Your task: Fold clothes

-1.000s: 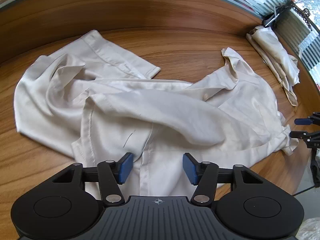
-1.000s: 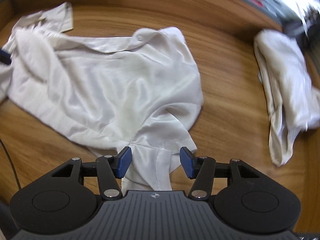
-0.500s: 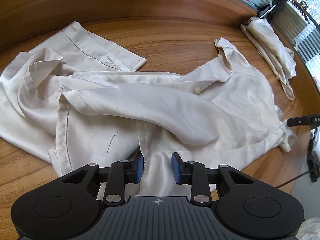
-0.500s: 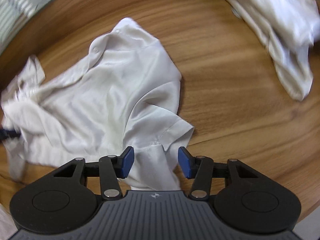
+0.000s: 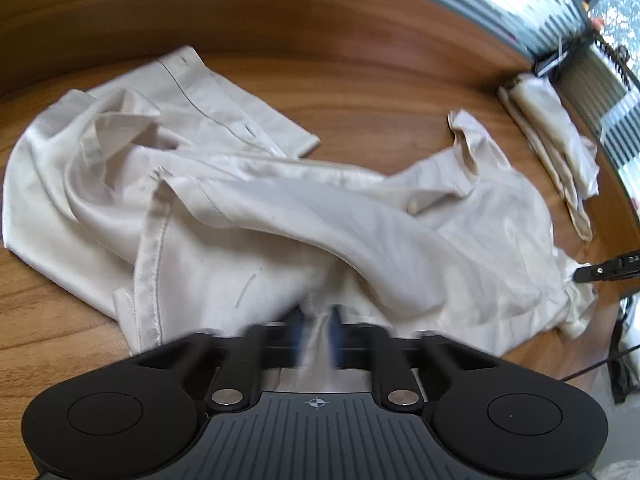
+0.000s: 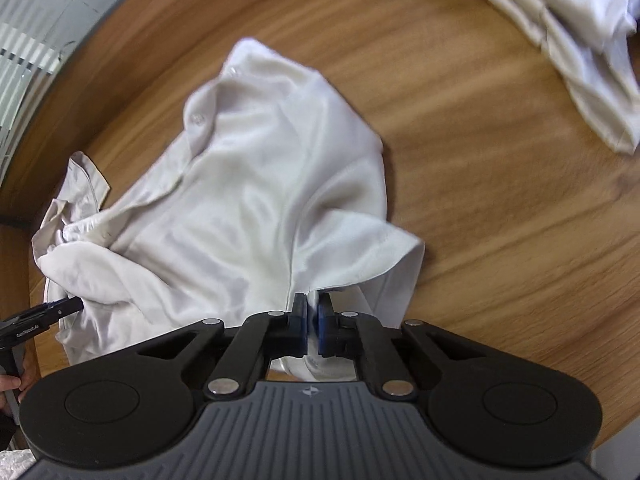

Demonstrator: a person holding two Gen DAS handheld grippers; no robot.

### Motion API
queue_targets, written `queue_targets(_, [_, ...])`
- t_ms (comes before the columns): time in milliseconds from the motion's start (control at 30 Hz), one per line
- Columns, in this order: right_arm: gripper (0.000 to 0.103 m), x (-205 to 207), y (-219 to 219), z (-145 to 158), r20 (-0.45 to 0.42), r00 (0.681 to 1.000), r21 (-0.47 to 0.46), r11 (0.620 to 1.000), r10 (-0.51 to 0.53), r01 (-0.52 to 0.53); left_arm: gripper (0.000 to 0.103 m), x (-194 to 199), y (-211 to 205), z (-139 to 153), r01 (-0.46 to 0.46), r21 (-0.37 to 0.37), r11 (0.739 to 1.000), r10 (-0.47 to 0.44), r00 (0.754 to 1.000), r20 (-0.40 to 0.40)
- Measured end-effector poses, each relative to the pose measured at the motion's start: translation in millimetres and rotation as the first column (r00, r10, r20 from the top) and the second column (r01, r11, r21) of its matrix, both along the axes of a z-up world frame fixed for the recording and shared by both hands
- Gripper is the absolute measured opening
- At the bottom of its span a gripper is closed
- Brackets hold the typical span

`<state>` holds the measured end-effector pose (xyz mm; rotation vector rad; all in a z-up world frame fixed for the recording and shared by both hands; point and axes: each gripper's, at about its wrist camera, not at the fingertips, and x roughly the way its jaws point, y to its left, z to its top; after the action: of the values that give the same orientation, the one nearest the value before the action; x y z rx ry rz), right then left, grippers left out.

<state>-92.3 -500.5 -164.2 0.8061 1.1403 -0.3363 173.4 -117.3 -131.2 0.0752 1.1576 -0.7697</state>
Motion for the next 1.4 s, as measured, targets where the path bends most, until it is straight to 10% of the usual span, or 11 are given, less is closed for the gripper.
queue_targets(267, [0.004, 57.3, 3.3, 64.1, 0.056, 0.993, -0.137, 0.986, 0.099, -0.091, 0.004, 11.7, 41.9, 46.4, -0.222, -0.081, 0.972, 0.231, 0.965, 0.126])
queue_targets(567, [0.004, 228.7, 55.2, 137.4, 0.105, 0.895, -0.321, 0.866, 0.434, -0.383, 0.004, 22.7, 123.1, 114.3, -0.529, -0.166, 0.833, 0.554, 0.79, 0.264])
queue_targets(733, [0.004, 329.0, 120.5, 185.3, 0.132, 0.747, -0.433, 0.716, 0.651, -0.548, 0.004, -9.9, 163.8, 155.7, -0.67, -0.204, 0.713, 0.69, 0.619, 0.376])
queue_targets(933, [0.004, 400.8, 213.5, 268.2, 0.229, 0.485, -0.558, 0.522, 0.844, -0.645, 0.004, -65.1, 184.9, 231.5, -0.735, -0.29, 0.613, 0.766, 0.463, 0.446])
queue_targets(1167, [0.004, 395.1, 246.2, 367.7, 0.368, 0.238, -0.696, 0.436, 0.899, -0.571, 0.004, -129.5, 208.6, 319.1, -0.777, -0.396, 0.489, 0.824, 0.263, 0.501])
queue_targets(1400, [0.004, 366.9, 186.9, 315.2, 0.273, 0.258, -0.653, 0.376, 0.927, -0.657, 0.004, -194.2, 145.4, 315.7, -0.744, -0.341, 0.575, 0.808, 0.451, 0.379])
